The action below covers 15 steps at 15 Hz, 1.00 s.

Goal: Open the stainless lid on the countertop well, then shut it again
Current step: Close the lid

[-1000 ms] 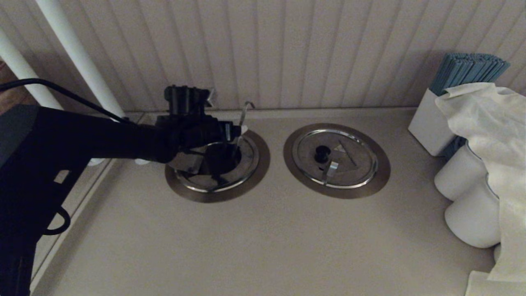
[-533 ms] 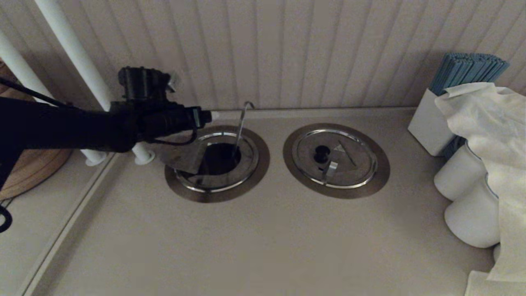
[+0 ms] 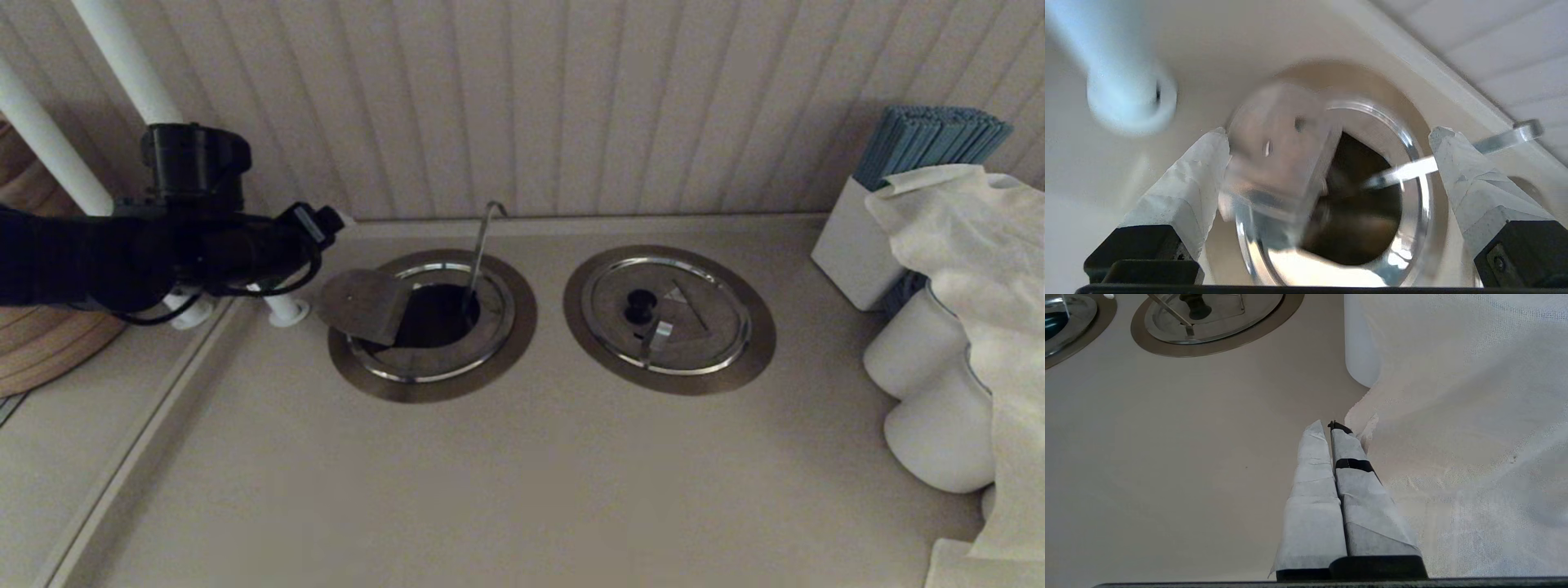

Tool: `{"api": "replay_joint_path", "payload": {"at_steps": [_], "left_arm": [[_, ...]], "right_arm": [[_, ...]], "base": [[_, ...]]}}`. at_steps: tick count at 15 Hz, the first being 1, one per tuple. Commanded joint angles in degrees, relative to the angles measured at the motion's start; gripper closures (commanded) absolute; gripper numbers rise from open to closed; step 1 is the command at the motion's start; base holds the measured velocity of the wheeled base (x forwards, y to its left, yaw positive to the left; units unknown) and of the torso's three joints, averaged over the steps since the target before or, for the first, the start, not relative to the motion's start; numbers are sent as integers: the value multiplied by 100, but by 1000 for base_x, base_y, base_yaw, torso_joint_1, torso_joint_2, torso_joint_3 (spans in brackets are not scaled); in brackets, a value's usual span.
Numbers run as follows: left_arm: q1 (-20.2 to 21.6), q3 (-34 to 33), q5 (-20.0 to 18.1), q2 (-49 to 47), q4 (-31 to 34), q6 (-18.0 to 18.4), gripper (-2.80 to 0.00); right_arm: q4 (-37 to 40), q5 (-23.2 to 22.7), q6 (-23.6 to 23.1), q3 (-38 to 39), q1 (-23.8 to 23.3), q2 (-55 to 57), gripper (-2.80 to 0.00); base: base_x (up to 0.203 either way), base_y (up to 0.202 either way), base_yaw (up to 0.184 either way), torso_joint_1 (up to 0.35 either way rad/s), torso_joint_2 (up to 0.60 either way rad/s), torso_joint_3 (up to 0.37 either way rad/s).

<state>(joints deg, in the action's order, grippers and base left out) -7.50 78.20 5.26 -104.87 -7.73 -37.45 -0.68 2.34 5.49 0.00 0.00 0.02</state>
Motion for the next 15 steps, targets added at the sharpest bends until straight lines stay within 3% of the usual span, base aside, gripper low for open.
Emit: {"api": "replay_joint_path", "payload": {"at_steps": [1,7,15], "left_arm": [[-5,-70,31,119,225,-140,-280],[-210,1,365,-547,404,-244,-280],[-199,2,370,-821,221,-237,-280]], "right_arm": [[-2,3,5,0,0,6,0],[-2,3,5,0,0,-2,0],[-2,3,5,0,0,6,0]], "base": [[0,0,0,0,0,0],[0,0,0,0,0,0],[0,0,0,0,0,0]]}}
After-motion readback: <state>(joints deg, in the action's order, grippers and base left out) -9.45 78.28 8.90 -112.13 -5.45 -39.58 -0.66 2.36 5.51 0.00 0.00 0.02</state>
